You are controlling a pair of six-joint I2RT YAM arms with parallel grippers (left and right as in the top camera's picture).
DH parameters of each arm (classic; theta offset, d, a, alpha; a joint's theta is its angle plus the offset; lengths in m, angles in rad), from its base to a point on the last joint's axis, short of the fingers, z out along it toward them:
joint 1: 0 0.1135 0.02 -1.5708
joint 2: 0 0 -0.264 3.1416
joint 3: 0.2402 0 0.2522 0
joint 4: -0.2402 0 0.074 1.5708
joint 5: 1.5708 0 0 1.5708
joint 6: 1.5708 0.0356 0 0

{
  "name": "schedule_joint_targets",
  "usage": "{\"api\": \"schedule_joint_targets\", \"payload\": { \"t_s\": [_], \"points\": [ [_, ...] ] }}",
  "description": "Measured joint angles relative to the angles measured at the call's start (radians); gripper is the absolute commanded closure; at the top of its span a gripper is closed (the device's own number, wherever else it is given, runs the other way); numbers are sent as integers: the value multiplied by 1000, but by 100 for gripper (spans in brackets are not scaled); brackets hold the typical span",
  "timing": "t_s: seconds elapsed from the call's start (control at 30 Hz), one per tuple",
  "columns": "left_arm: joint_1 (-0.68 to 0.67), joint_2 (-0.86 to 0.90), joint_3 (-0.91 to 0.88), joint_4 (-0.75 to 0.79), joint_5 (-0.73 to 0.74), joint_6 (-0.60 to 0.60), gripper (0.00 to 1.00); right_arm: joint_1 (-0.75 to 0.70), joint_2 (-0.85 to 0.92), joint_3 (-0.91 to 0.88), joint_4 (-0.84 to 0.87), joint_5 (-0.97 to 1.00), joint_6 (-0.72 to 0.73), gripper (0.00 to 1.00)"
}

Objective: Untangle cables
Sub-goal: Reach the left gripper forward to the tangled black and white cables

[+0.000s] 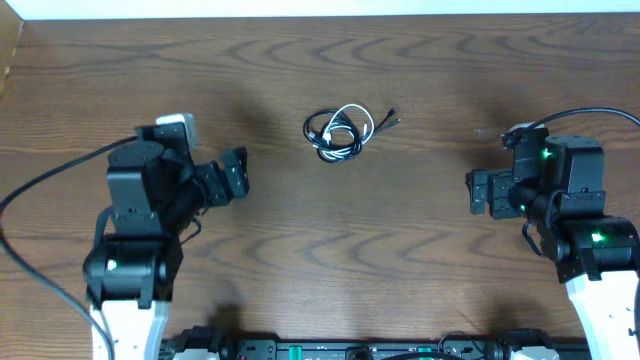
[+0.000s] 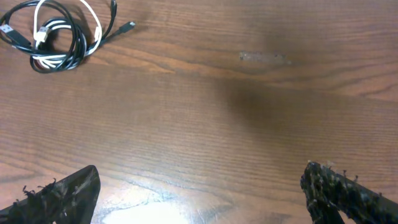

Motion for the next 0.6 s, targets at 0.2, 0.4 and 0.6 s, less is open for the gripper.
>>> {"api": "schedule_joint_targets", "payload": {
  "t_s": [0.2, 0.4, 0.6],
  "points": [
    [0, 188, 113, -24, 0, -46, 2, 0, 1, 0, -3, 0, 0, 1],
    [-8, 402, 328, -175, -8, -61, 2, 0, 1, 0, 0, 0, 0, 1],
    [-91, 571, 377, -191, -79, -18, 2, 0, 1, 0, 4, 0, 0, 1]
  ]
}}
